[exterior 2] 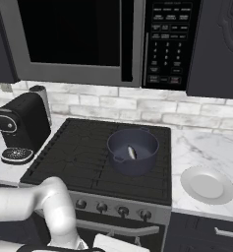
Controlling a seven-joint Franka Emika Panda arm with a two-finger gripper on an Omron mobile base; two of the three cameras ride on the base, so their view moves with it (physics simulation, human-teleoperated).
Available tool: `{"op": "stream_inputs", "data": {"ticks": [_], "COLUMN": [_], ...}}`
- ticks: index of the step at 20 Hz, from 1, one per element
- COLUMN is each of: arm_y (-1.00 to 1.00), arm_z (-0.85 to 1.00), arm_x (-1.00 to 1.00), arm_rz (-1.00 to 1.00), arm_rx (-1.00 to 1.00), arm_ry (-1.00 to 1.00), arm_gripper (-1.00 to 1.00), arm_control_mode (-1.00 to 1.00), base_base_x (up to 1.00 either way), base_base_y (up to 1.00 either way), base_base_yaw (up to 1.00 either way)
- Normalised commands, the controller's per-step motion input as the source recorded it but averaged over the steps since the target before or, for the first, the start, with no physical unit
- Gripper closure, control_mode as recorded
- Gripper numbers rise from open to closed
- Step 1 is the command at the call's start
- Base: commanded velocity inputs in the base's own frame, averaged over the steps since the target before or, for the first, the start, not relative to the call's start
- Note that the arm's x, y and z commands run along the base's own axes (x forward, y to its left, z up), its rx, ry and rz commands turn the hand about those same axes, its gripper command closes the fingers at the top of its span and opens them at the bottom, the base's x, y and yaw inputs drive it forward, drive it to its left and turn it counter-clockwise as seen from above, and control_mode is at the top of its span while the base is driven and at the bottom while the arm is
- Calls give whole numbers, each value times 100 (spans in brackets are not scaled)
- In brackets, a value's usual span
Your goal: Retrieve the frozen meat and place it in the pot on a burner. Then turn the burner on.
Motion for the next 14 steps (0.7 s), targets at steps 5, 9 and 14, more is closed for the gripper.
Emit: {"op": "stream_inputs", "data": {"ticks": [5,9,14], "arm_y": [0,0,-9], "arm_z": [0,-2,-18], "arm_x": [0,0,0], "arm_rz": [0,0,0], "arm_rx": [0,0,-1], "arm_ry": [0,0,-1], "arm_gripper": [-100,-100,-100], "arm_control_mode": [-100,-100,-100], "base_base_x": [0,0,0], "base_base_y": [0,0,0], "base_base_yaw": [0,0,0]}}
